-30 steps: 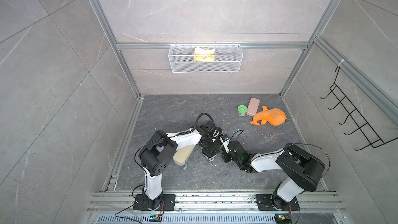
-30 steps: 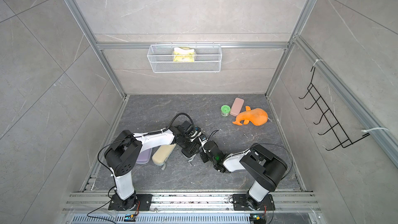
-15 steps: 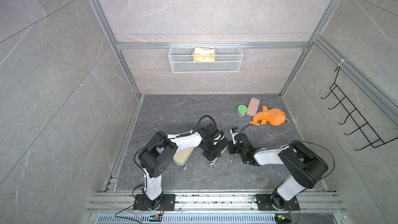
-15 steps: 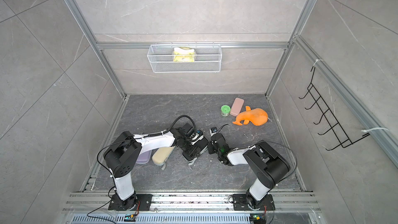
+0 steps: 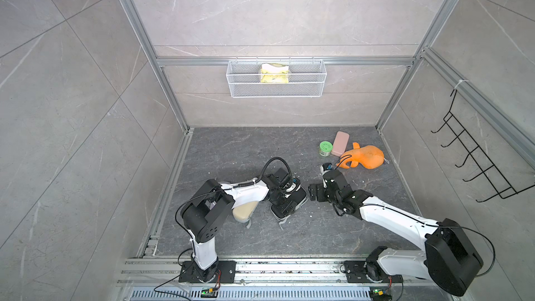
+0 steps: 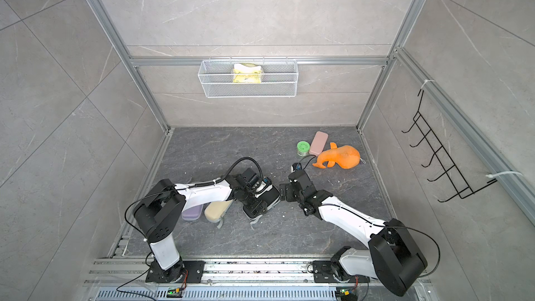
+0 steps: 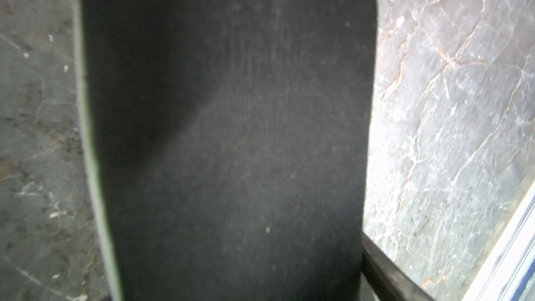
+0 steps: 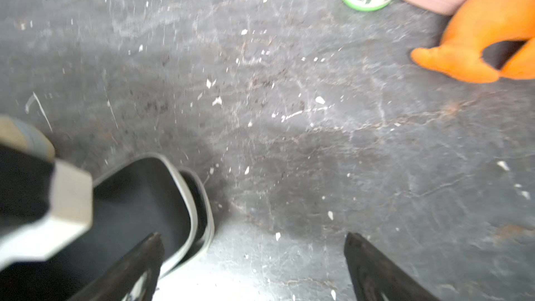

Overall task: Put umbrellas into zippered umbrella sleeves
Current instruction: Pick up the umbrella sleeve at the center of the board.

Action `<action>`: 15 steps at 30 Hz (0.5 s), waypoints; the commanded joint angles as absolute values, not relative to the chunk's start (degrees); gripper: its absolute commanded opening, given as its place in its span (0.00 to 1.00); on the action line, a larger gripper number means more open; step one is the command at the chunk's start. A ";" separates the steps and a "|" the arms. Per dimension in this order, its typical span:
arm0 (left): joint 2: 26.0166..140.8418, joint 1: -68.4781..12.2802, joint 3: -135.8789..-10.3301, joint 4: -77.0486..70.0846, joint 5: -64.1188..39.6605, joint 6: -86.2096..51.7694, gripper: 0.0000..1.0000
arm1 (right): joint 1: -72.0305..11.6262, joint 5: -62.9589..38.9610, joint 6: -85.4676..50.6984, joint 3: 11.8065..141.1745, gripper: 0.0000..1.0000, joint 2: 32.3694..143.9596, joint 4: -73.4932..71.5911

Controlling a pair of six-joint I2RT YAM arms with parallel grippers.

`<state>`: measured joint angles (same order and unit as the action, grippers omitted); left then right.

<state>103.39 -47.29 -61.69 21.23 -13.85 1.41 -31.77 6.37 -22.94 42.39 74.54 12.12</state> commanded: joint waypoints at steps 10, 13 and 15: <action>99.73 -47.53 -59.94 16.97 -18.30 6.47 0.77 | -20.90 -35.88 -40.69 40.21 0.84 81.37 6.21; 99.33 -47.64 -59.14 15.74 -19.26 6.23 0.76 | -19.63 -38.54 -42.26 38.81 0.85 84.04 3.96; 98.88 -47.64 -58.18 14.09 -20.12 5.71 0.76 | -19.59 -38.74 -42.41 38.13 0.87 84.53 3.63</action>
